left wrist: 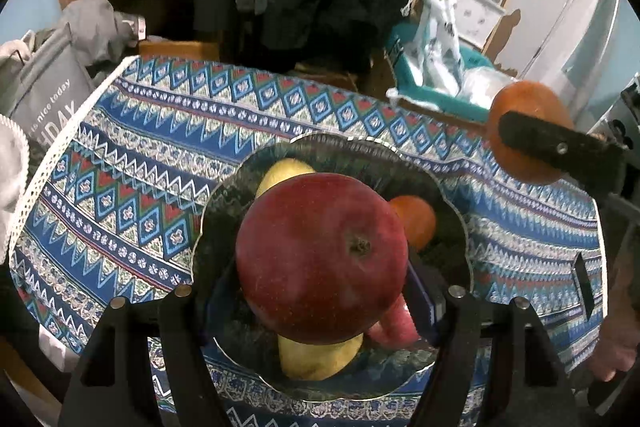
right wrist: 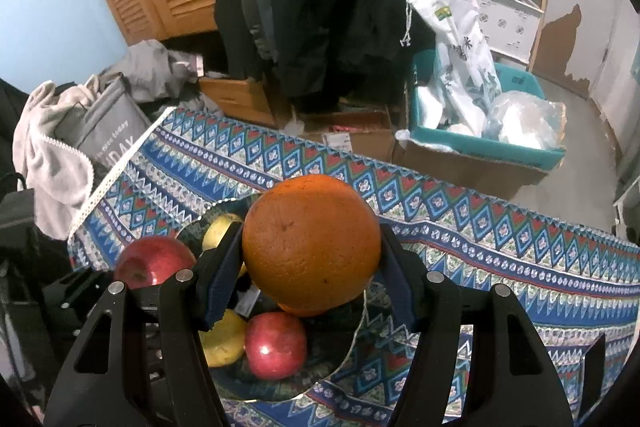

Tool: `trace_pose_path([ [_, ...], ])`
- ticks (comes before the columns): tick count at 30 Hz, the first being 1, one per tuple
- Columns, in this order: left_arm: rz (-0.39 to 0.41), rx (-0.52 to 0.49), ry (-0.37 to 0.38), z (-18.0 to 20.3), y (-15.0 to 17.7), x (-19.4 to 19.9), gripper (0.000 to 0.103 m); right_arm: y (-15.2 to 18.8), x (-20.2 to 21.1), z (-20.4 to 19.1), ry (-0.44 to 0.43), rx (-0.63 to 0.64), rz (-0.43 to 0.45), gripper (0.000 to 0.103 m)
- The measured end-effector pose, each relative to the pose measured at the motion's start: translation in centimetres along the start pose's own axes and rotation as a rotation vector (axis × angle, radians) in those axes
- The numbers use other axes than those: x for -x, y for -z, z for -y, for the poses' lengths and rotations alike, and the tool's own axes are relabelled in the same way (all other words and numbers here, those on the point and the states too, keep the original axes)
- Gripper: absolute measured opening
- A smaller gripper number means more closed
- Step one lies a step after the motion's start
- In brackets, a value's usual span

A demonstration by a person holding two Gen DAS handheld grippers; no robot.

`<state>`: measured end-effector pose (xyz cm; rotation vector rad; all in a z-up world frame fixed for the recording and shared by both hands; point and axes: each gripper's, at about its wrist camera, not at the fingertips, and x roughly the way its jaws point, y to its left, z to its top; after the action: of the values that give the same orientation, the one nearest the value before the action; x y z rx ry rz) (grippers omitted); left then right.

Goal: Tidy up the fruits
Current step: 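Lower the apple into the bowl with the left gripper while the right lowers the orange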

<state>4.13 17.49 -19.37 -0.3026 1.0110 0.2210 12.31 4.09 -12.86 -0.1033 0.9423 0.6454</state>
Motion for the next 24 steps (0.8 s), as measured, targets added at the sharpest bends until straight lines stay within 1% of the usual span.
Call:
trace_pose_path([
  [7, -0.052, 0.018, -0.005, -0.2, 0.2, -2.0, 0.075, 0.7, -1.5, 0.2, -0.009, -0.008, -0.039, 0.065],
  [13, -0.117, 0.065, -0.01, -0.9, 0.7, -4.0, 0.075, 1.0, -2.8, 0.2, -0.015, -0.009, -0.069, 0.065],
  [17, -0.101, 0.09, 0.001, -1.2, 0.8, -3.8, 0.075, 1.0, -3.8, -0.1, -0.021, -0.001, -0.085, 0.065],
  [18, -0.086, 0.087, -0.006, -1.1, 0.8, -3.5, 0.076, 1.0, -4.0, -0.2, -0.022, 0.002, -0.088, 0.065],
  [20, -0.061, 0.065, -0.016, -0.8, 0.7, -2.9, 0.083, 1.0, -4.5, -0.4, -0.024, 0.009, -0.095, 0.065],
  [24, -0.047, 0.035, -0.056, -0.6, 0.7, -2.1, 0.086, 0.9, -5.6, -0.6, -0.042, 0.007, -0.111, 0.065],
])
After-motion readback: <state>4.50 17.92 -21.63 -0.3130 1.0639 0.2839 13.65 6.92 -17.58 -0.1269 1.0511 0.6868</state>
